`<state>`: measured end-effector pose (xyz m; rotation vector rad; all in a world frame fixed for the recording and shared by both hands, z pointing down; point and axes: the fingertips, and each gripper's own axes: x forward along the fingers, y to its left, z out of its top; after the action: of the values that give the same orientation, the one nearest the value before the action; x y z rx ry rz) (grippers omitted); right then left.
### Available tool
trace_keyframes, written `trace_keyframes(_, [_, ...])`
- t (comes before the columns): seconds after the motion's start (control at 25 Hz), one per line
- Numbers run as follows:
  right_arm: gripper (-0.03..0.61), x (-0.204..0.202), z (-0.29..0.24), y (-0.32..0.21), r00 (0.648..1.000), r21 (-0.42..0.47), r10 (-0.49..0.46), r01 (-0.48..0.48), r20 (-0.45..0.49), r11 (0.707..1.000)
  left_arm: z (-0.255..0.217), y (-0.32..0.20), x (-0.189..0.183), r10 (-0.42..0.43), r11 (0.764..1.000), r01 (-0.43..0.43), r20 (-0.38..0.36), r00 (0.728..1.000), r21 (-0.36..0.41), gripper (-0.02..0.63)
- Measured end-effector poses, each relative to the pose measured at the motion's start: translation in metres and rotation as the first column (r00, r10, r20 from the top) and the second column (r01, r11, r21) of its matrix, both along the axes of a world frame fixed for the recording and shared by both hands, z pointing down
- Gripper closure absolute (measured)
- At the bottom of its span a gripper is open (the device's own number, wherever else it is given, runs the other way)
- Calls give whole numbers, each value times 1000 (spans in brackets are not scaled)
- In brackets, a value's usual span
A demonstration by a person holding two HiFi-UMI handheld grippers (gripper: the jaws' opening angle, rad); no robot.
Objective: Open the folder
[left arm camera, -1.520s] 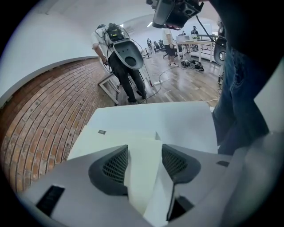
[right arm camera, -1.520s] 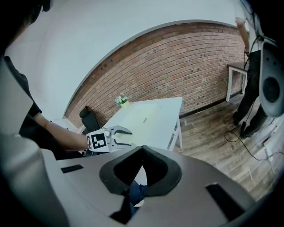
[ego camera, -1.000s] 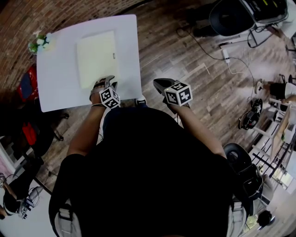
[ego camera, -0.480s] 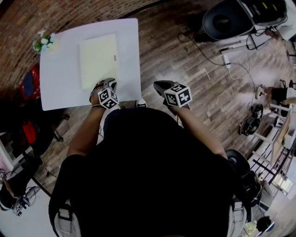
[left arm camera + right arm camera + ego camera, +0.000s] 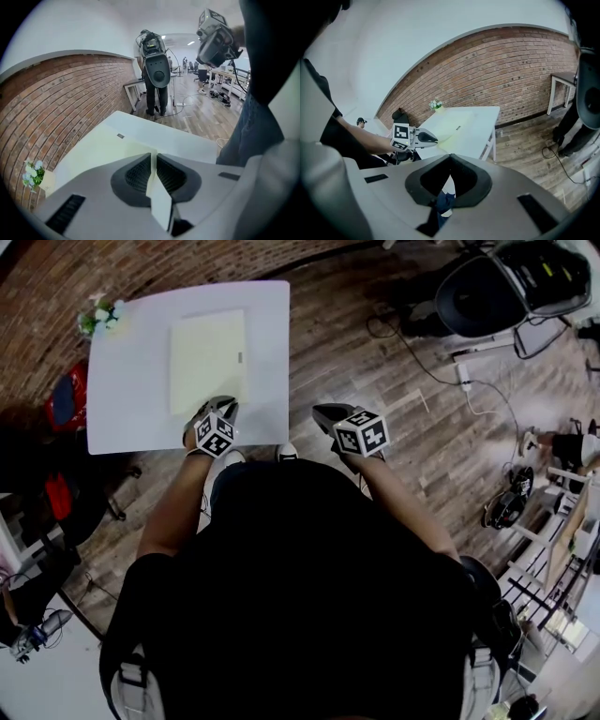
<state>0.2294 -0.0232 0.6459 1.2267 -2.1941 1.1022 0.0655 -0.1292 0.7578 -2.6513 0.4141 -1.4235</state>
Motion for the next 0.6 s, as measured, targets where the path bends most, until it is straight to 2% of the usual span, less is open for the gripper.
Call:
trace_keyframes(0.24, [555,-4,-1,1,1000,1,-22,22,1,1000,-9,-3,-2,-98,991,88,-100,990,-100,575])
trace_keyframes(0.48, [555,-9,1,2,999,-2,-53,53,-1,999,-19,-8,-2,-148,986,132,-161,976,-104,575])
trace_keyframes(0.6, [554,-12,1,1,998,2,-67,67,3,998,-21,-7,-6,-166,983,150,-168,972,-104,575])
